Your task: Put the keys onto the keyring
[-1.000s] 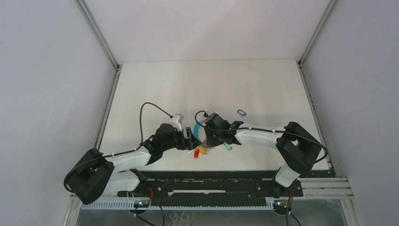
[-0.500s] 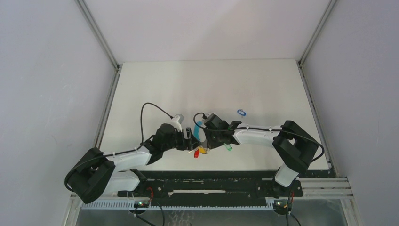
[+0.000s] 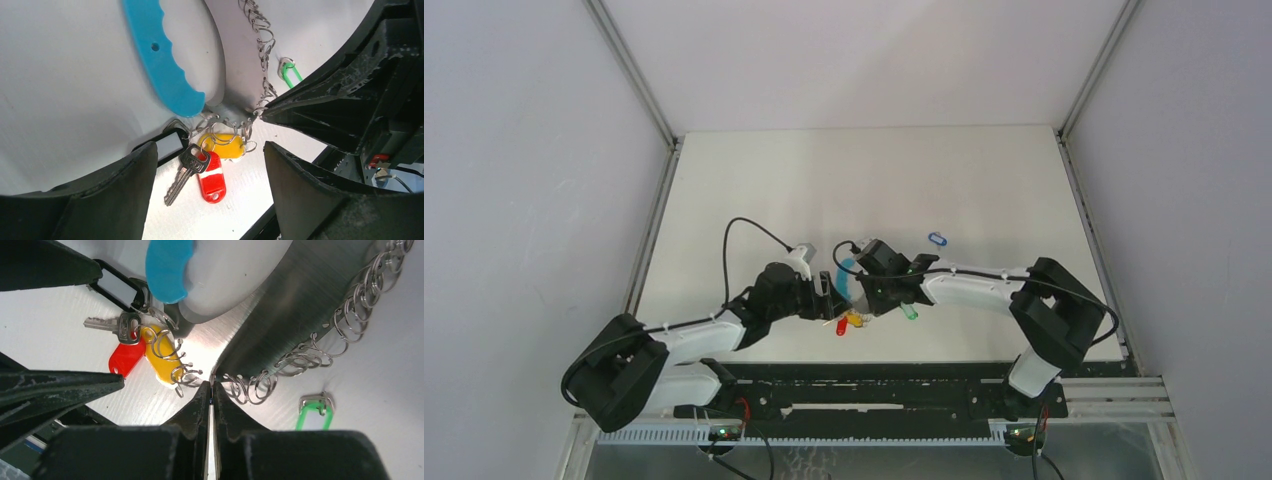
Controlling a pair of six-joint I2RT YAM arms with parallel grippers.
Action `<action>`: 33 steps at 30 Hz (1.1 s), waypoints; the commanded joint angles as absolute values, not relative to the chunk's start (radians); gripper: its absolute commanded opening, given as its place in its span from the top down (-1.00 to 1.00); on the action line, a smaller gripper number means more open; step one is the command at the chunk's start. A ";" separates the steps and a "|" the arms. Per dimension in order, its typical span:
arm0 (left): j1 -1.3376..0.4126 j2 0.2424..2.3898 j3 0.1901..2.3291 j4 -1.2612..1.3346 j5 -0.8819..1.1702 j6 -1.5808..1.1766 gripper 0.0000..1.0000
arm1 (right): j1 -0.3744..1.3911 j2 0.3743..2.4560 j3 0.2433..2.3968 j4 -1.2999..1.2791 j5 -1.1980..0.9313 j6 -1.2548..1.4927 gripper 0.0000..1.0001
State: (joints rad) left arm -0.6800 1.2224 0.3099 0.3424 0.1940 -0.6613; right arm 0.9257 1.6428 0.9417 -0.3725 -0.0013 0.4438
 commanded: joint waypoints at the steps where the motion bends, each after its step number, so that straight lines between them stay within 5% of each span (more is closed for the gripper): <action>1: -0.685 1.152 0.307 0.384 0.190 -0.571 -0.64 | 0.933 1.537 0.996 -0.406 0.027 0.314 1.00; 17: -0.684 0.862 0.262 0.493 0.180 -0.188 -0.69 | 0.928 1.263 1.037 -0.449 0.039 -0.062 1.00; 33: -0.678 1.121 0.395 0.682 0.423 -0.055 -0.59 | 0.836 1.167 0.985 -0.305 -0.423 -0.429 1.00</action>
